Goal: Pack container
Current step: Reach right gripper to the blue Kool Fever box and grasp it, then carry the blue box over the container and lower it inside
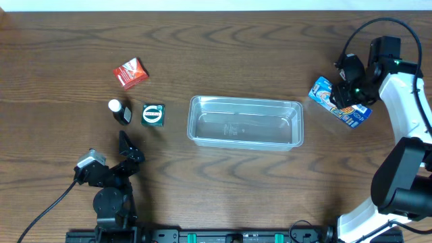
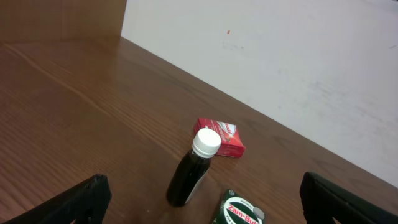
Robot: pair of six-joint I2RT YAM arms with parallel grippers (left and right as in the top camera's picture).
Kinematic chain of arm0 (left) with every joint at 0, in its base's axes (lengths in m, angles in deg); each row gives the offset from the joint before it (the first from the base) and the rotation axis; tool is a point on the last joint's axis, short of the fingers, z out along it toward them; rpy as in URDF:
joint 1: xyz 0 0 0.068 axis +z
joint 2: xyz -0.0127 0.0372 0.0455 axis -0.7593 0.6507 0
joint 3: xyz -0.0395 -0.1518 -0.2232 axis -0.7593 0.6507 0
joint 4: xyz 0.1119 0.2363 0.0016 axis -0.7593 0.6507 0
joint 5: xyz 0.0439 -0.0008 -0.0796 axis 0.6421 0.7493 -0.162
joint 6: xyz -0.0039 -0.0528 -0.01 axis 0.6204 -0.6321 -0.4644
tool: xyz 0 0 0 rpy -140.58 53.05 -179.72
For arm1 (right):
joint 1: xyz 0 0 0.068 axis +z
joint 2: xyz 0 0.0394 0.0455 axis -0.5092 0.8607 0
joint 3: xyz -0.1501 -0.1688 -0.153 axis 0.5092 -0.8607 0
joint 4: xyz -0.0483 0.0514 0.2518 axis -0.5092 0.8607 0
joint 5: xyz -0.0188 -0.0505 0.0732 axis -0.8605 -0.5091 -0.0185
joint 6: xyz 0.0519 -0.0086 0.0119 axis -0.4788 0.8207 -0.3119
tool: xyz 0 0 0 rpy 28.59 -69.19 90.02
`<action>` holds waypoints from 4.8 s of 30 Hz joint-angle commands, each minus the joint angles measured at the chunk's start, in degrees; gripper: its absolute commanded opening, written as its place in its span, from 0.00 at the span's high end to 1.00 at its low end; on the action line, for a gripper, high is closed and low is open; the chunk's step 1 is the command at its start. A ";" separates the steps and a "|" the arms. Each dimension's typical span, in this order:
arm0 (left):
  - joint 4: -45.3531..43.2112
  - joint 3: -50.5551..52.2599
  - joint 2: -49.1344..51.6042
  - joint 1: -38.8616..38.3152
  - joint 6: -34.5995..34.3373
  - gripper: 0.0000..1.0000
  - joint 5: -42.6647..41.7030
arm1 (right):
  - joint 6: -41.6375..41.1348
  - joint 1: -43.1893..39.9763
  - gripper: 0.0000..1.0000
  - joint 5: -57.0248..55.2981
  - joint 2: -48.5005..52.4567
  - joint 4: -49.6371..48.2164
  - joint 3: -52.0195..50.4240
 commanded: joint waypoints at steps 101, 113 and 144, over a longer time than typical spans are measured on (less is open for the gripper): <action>0.92 1.70 0.00 0.28 0.52 0.02 0.17 | 33.33 38.56 0.99 -2.84 -17.88 -7.54 -17.07; 0.92 1.70 0.00 0.28 0.52 0.02 0.17 | 34.58 38.56 0.99 -2.89 -17.84 -14.75 -23.80; 0.92 1.70 0.00 0.28 0.52 0.02 0.17 | 27.45 38.66 0.01 -2.43 -19.71 -13.20 -22.05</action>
